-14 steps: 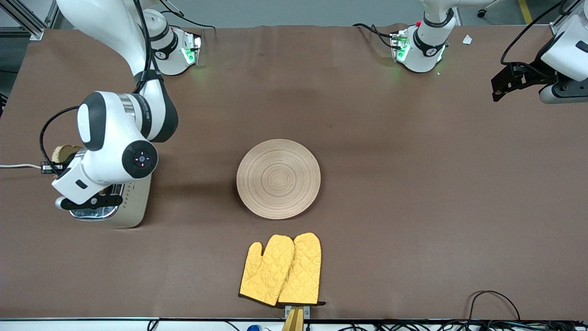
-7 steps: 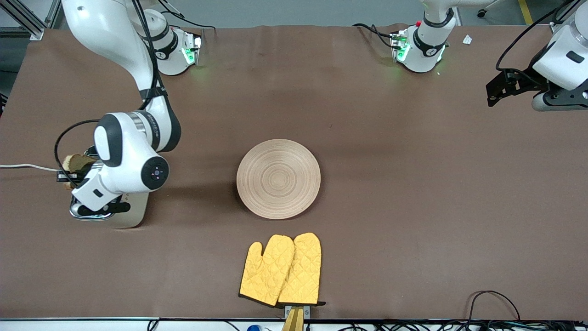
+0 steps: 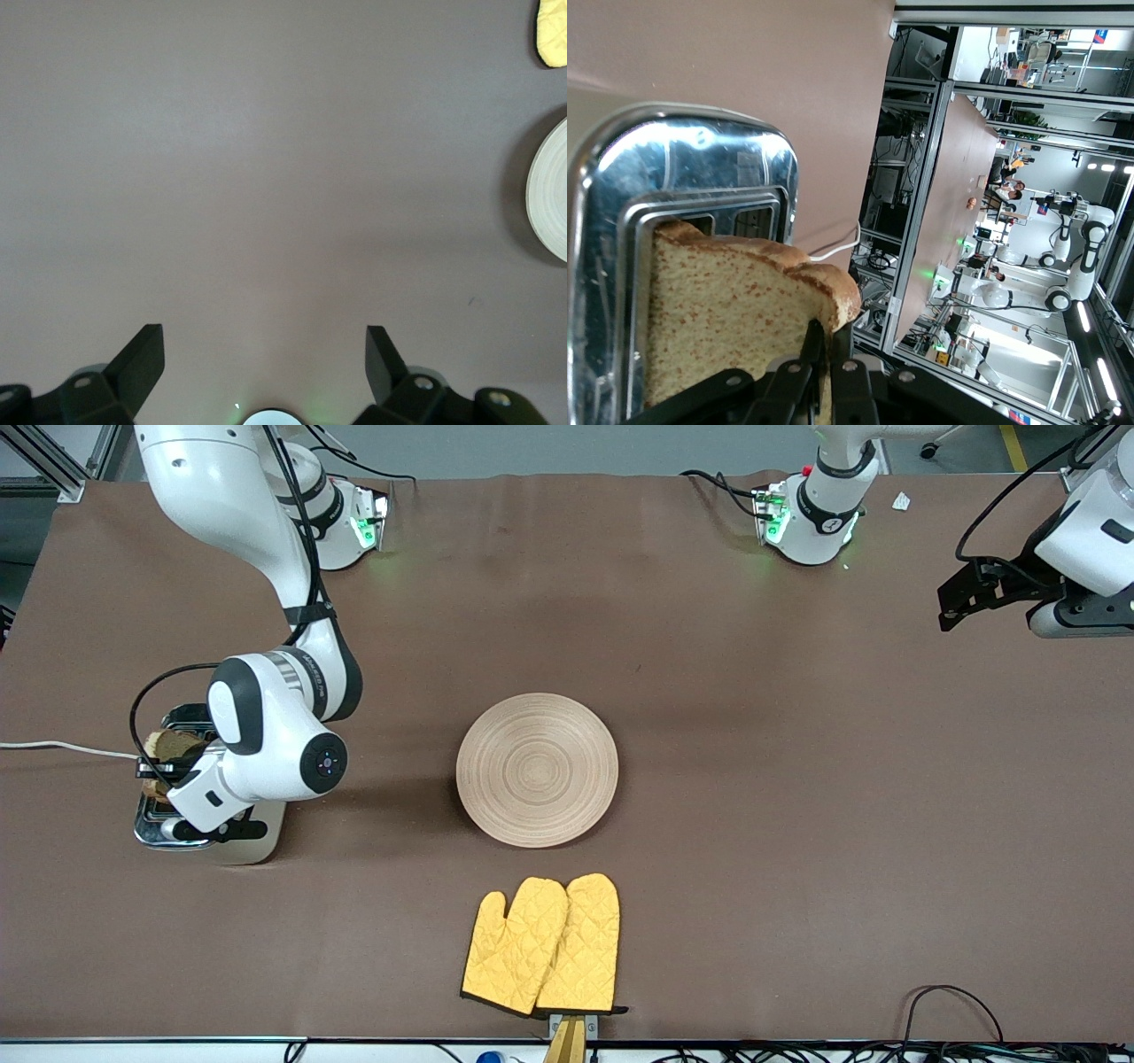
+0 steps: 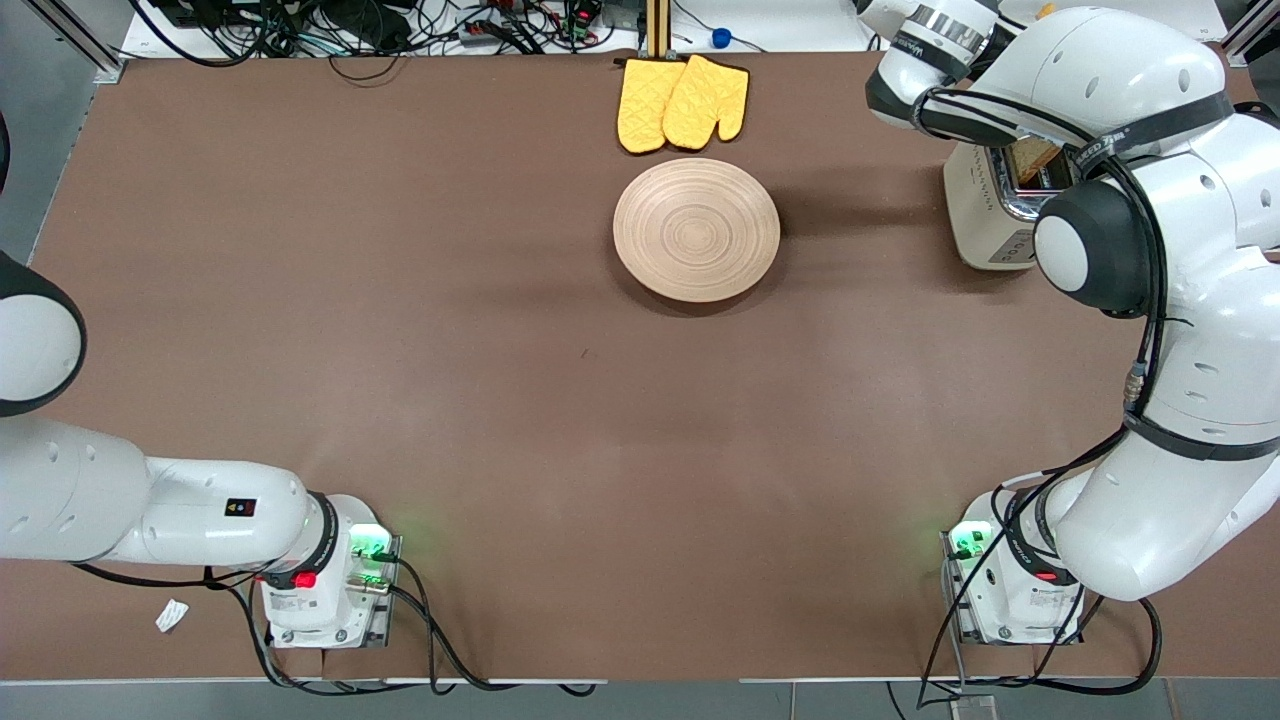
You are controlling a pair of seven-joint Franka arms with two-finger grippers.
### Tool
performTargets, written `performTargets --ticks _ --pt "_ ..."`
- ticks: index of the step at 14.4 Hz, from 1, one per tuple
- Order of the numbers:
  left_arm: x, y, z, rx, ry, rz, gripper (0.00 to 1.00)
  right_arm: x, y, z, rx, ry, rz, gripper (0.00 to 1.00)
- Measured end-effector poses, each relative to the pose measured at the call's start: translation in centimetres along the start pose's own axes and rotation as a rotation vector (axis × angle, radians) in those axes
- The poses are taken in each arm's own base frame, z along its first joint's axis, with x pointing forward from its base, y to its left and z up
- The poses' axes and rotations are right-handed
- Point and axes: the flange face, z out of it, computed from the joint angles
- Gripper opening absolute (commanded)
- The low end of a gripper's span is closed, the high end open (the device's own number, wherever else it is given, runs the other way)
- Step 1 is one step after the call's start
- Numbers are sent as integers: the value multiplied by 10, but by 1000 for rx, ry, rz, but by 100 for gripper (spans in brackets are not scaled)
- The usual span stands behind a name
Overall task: Move plate and put bread in toaster
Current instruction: 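Lower the bread into the toaster slot with the right gripper, then open the right gripper and raise it away from the toaster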
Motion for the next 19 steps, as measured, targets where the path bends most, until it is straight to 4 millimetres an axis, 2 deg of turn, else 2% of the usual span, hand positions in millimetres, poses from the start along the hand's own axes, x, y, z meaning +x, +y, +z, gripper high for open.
performTargets --ticks 3,4,5,9,11,12,15,17,19 --pt "0 -1 0 0 0 -1 100 3 -8 1 20 7 20 43" --pt "0 -1 0 0 0 -2 100 3 -8 2 42 2 30 59" --pt "0 -1 0 0 0 -2 100 4 -7 3 69 0 39 67" --pt "0 0 0 0 0 -1 100 11 2 2 198 -5 84 79" --pt "0 0 0 0 0 -1 100 9 12 -12 288 -4 100 94" --pt "0 0 0 0 0 -1 100 6 24 -21 343 5 99 100" --pt "0 0 0 0 1 -2 100 -15 79 -46 571 32 106 100" --pt "0 -2 0 0 1 -5 100 -33 124 -50 733 54 122 100" --pt "1 -5 0 -1 1 -10 100 -50 166 -45 863 84 126 100"
